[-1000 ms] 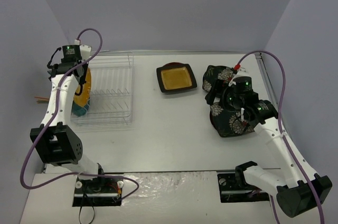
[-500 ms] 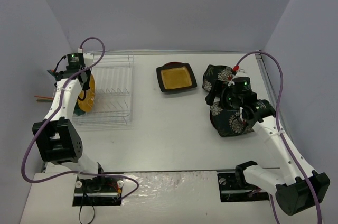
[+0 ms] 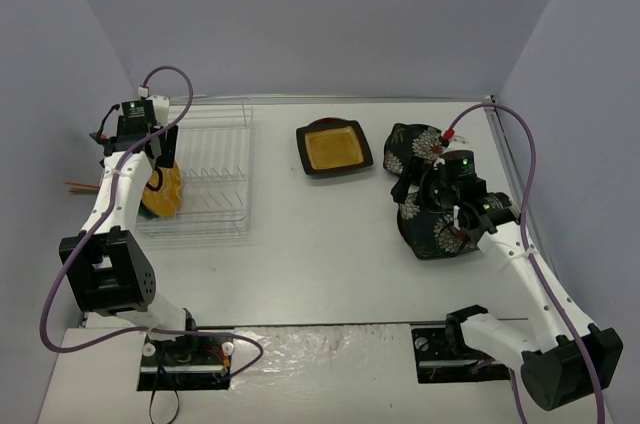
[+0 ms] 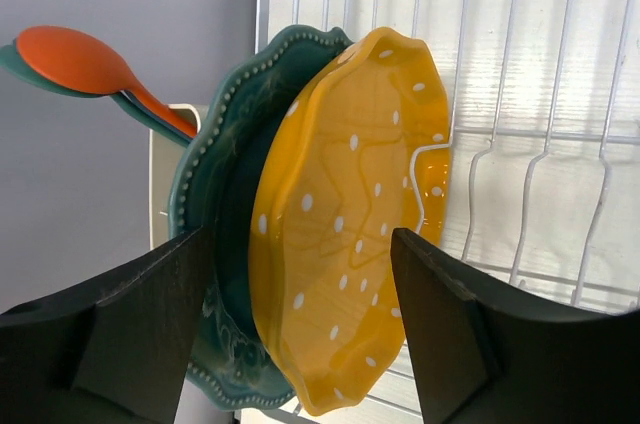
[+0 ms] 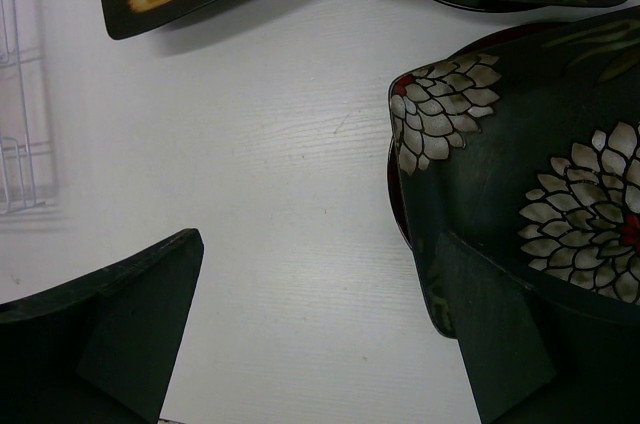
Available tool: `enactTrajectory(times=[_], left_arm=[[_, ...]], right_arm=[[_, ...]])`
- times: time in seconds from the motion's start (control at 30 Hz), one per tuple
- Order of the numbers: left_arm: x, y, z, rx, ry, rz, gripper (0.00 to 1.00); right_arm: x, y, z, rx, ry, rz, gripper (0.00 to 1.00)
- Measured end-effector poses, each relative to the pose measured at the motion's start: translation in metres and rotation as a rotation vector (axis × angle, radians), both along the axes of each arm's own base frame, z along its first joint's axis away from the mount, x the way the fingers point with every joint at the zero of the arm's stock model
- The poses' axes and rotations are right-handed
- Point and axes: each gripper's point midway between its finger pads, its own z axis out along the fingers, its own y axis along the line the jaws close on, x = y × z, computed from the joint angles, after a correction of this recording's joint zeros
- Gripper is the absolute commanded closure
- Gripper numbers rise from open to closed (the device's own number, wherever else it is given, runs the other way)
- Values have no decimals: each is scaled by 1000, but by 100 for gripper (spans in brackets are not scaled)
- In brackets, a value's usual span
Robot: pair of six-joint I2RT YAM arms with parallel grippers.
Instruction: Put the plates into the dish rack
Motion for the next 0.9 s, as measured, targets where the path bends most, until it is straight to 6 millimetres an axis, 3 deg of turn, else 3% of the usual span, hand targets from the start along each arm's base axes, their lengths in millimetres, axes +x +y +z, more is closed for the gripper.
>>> enactTrajectory(times=[0.17, 0.3, 0.43, 0.6, 0.77, 0.9], left_arm=[[-6, -4, 16, -26, -48, 13, 16], [-19, -12, 44, -78, -116, 39, 4], [-34, -24, 86, -166, -236, 68, 3], [-66, -49, 126, -296, -372, 59, 3], [-95, -102, 133, -406, -396, -73, 3], [-112, -138, 110, -478, -321, -178, 3]], right_arm=[[-3, -8, 1, 10, -11, -43, 0], [-2, -23, 0, -1, -14, -120, 0], [-3, -57, -15, -27, 35, -268, 0], [-14, -104, -47, -41, 151, -451, 0], [-25, -151, -81, -42, 285, -638, 0], [-23, -173, -99, -33, 343, -720, 0]])
